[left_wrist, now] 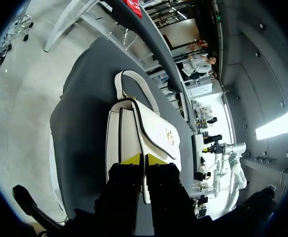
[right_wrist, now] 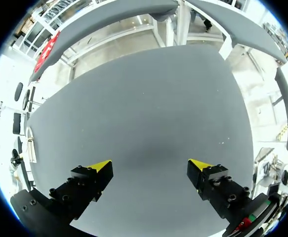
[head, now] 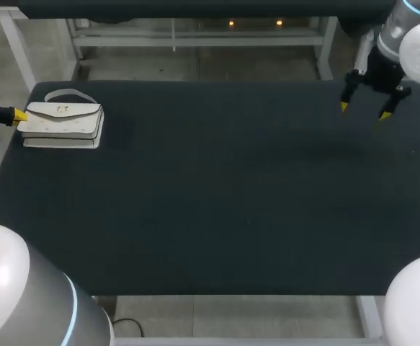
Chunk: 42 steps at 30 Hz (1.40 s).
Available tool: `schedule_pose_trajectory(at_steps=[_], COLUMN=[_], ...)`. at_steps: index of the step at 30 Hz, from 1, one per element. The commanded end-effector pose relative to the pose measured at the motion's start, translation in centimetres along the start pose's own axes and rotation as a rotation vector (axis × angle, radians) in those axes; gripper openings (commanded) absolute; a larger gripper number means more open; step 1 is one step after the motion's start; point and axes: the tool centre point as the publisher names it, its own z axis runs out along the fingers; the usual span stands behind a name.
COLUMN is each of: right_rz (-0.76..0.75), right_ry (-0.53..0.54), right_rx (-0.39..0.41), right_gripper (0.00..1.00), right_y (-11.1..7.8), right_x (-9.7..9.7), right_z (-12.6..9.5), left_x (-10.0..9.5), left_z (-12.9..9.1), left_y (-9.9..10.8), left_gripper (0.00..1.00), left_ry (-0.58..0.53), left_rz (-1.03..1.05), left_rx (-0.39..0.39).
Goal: Pick up the bag, open it, inspect its contents, close it, and place it on the opposite side
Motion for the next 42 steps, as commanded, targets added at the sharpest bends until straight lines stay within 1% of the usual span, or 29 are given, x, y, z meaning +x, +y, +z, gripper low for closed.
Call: schedule_pose_trajectory(at_steps=[1,7,11,15,19,23,30,36,39,42], right_rz=[0.000,0.000,0.000,0.000,0.000,0.000,0.000,0.000,0.000,0.000], right_ry=[-0.003,-0.003,-0.003,-0.003,-0.003,-0.003,-0.003,-0.003,-0.003,-0.003], right_rx=[0.002,0.002,0.002,0.002,0.002,0.002,0.002,0.002,0.002,0.002], right_gripper=[1.00,1.00,1.00,1.00,1.00,1.00,1.00,1.00,1.00,1.00], right_y=[0.1,0.1,0.1,0.1,0.1,0.1,0.1,0.1,0.1,0.1], right_x=[0.1,0.1,0.1,0.1,0.1,0.1,0.1,0.1,0.1,0.1], right_z=[0.0,0.0,0.0,0.0,0.0,0.0,0.0,0.0,0.0,0.0], left_x=[-0.9,-1.6,-1.7,-2.0,-2.2,-2.2,-1.3,-0.3,-0.1,0.0], left_z=[0.0,0.1,0.2,-0.5,-1.2,-1.4,1.3,3.1,3.6,3.6], left_y=[-1.6,-2.5,-2.9,-3.6,-3.8,-3.7,-4.1,-5.1,-5.8,-6.4], left_gripper=[0.00,0.00,0.00,0.00,0.00,0.00,0.00,0.00,0.00,0.00], left_ry=[0.019,0.044,0.051,0.069,0.079,0.088,0.086,0.091,0.094,0.092], left_rz=[0.000,-0.009,-0.010,-0.019,-0.029,-0.036,-0.034,-0.026,-0.026,-0.029], left_rx=[-0.044,-0.020,-0.006,0.029,0.071,0.087,0.056,0.045,0.044,0.052])
